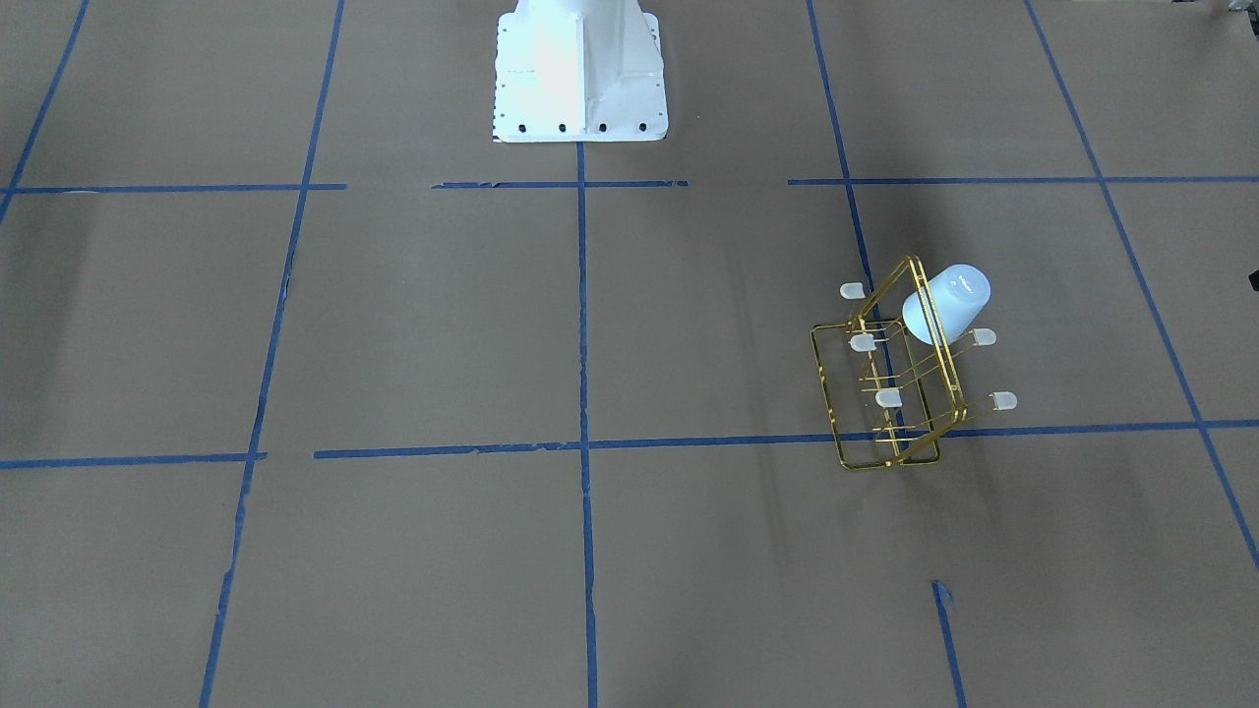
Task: Hang cup on cup holder
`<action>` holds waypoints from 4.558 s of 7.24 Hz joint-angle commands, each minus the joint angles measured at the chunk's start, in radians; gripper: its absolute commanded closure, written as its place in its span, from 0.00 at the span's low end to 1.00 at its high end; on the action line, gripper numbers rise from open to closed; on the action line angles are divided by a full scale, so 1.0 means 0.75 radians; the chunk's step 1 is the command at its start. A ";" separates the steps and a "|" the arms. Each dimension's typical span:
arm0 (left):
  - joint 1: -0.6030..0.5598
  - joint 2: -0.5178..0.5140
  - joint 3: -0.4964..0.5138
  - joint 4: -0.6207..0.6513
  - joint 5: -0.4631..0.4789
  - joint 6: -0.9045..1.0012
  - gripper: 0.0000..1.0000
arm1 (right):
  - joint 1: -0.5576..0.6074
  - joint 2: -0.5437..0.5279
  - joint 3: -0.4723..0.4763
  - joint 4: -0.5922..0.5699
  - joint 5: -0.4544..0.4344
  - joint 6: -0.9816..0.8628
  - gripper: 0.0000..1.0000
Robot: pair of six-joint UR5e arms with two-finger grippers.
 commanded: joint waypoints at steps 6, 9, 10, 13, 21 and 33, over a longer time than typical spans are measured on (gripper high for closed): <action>-0.019 0.076 -0.014 -0.010 0.013 0.010 0.00 | 0.000 0.001 0.000 0.000 0.000 0.000 0.00; -0.014 0.035 0.045 -0.002 -0.001 0.006 0.00 | 0.000 -0.001 0.000 0.000 0.000 0.000 0.00; -0.011 0.033 0.055 0.000 0.001 0.006 0.00 | 0.000 -0.001 0.000 0.000 0.000 0.000 0.00; -0.017 0.061 0.029 0.004 -0.003 0.008 0.00 | 0.000 -0.001 0.000 0.000 0.000 0.000 0.00; -0.117 0.195 -0.206 0.207 0.007 0.155 0.00 | 0.000 -0.001 0.000 0.000 0.000 0.000 0.00; -0.127 0.158 -0.208 0.211 0.017 0.157 0.00 | 0.000 0.001 0.000 0.000 0.000 0.000 0.00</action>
